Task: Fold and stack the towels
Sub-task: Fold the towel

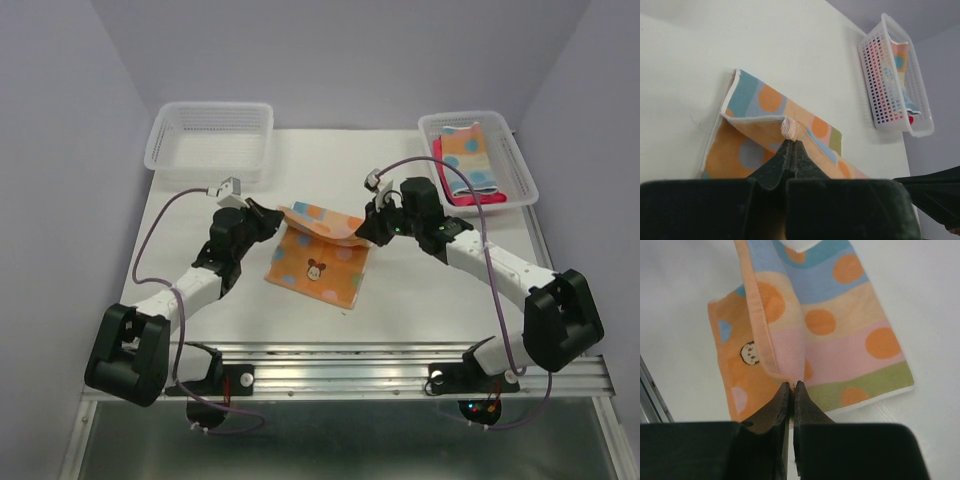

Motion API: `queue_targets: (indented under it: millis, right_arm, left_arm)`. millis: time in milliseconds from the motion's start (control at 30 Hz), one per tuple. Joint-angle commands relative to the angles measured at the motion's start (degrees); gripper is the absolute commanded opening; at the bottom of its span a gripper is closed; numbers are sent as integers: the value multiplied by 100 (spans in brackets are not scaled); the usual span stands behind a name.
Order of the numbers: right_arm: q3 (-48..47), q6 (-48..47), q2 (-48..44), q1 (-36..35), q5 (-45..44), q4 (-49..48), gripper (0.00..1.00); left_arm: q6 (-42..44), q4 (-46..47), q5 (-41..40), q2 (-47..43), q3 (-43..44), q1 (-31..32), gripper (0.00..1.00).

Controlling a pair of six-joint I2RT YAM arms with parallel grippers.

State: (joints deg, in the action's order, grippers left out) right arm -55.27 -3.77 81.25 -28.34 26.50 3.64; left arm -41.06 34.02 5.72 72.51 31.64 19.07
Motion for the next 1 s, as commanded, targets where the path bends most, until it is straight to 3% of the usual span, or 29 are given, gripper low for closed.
queue_targets:
  millis: [0,467,967]
  right_arm:
    - [296,236,-276,-207,-145,-311,5]
    - [1052,676,-760,-620,-233,-513,6]
    - [1774,1036,-374,-998,-172,-1005,8]
  left_arm:
    - [-87,140,-193,-562,-263,44,0]
    - [-289,-282,-79,-1424,-1089,106,0]
    - [-517,-449,-106,-1696,-2021,123,0]
